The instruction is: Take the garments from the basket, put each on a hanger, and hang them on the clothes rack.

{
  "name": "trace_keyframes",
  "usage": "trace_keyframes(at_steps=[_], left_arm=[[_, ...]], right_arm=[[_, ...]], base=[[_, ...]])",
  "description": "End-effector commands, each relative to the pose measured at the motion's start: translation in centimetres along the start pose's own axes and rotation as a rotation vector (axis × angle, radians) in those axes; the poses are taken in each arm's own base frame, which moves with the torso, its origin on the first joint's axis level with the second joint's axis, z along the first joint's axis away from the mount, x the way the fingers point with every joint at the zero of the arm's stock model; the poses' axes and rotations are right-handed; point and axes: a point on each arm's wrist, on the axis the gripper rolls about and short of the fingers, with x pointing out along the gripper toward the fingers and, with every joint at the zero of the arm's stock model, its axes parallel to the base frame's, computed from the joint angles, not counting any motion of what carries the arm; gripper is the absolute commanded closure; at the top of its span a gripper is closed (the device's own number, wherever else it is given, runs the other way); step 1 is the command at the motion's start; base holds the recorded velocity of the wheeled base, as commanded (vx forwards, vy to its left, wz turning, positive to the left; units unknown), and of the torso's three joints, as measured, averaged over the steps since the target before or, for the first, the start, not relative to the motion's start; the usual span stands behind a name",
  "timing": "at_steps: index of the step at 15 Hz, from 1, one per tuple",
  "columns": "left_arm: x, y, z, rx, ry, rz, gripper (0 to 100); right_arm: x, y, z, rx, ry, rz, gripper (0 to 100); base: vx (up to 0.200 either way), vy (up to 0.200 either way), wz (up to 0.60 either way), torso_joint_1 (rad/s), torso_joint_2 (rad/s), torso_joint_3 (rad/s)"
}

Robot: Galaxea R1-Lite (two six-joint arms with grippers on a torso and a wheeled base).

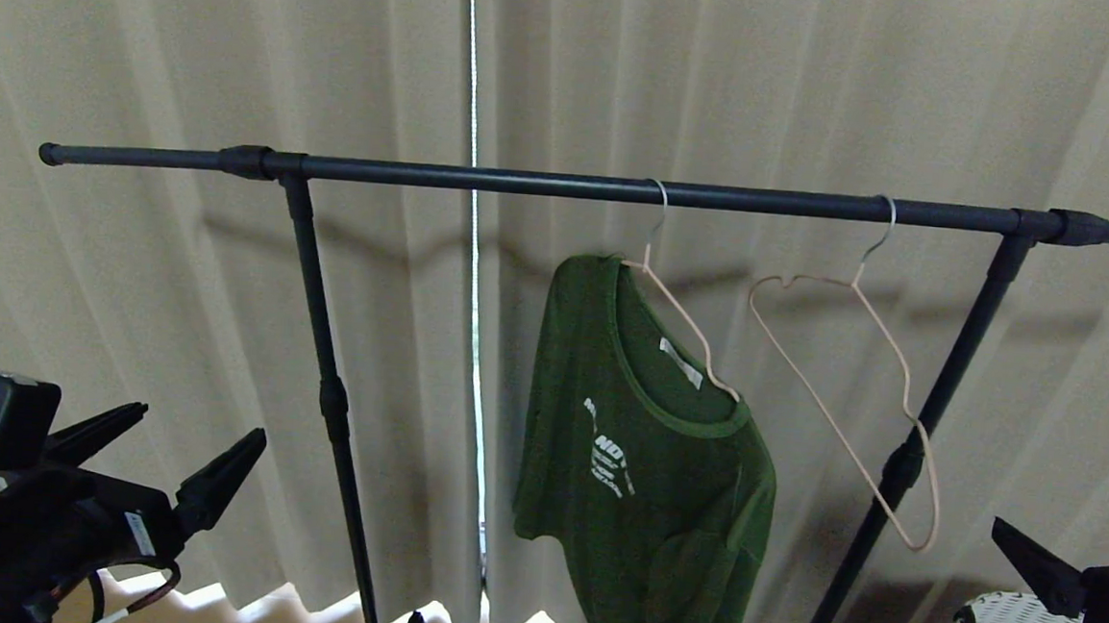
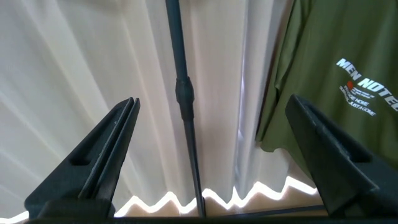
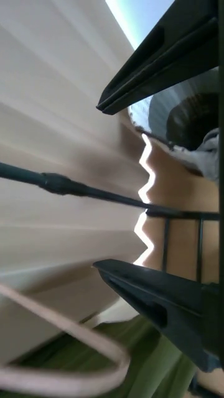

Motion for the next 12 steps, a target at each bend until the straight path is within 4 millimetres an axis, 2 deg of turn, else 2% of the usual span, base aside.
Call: trace_keyframes(at_steps=[1,5,12], left_arm=[[-0.1,0.0,0.0,0.0,0.0,0.002,0],[-0.3,0.0,0.0,0.011,-0.004,0.001,0],[-0.4,0.0,0.1,0.008,-0.012,0.002,0]], right_arm=[[-0.5,0.0,-0.7,-0.034,0.007,-0.003,0],[-0.6,0.0,-1.4,-0.04,0.031,0.003,0],[-1.0,0.1,-2.1,-0.071,0.039,0.009,0]], base=[[0.0,0.0,0.0,0.0,0.0,0.0],[0.0,0.0,0.0,0.0,0.0,0.0],[-0.2,0.0,0.0,0.004,0.0,0.001]])
